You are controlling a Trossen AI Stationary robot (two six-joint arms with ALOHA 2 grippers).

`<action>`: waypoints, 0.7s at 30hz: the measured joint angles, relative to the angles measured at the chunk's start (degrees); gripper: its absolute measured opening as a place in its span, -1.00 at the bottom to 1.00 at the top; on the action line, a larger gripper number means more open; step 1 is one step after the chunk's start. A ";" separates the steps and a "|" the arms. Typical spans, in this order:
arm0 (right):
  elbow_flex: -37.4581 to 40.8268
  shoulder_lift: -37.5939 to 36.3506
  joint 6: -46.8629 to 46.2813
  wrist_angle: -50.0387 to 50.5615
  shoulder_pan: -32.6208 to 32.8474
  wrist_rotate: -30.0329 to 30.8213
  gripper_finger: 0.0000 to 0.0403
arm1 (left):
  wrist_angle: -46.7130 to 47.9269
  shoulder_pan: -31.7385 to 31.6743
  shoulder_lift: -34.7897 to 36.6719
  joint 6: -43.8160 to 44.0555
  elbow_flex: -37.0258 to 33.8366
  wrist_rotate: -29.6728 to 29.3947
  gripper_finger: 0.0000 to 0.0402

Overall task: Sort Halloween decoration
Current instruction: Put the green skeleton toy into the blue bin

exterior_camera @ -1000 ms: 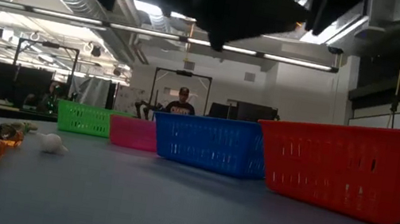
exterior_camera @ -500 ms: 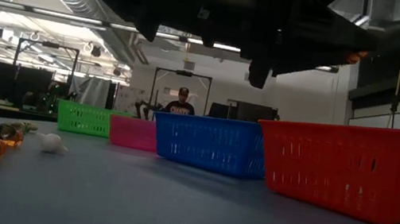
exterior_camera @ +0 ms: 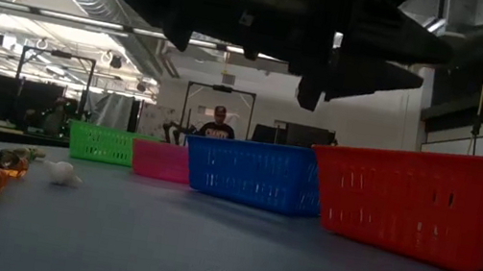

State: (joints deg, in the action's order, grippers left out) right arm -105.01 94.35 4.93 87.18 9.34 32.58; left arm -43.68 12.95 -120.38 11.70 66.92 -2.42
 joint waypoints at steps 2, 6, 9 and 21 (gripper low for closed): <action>0.02 -0.48 1.62 0.22 -0.03 -1.66 -0.17 | 0.33 -0.13 0.10 -0.07 0.00 0.02 -0.12; 0.21 -3.32 2.60 0.03 -0.50 -6.75 -0.17 | 5.86 -1.21 2.13 -0.13 -0.02 0.05 -0.13; 1.20 -6.56 2.89 -0.70 -1.54 -8.21 -0.17 | 12.48 -2.72 5.38 -0.26 -0.04 0.15 -0.13; 15.00 -20.36 3.30 -16.26 -7.26 -8.20 -0.17 | 39.79 -8.65 25.17 -15.93 -0.04 0.20 -0.13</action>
State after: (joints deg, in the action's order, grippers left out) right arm -90.02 74.00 8.23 70.93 2.08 24.38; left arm -3.89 4.30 -95.20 -4.22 66.87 -2.22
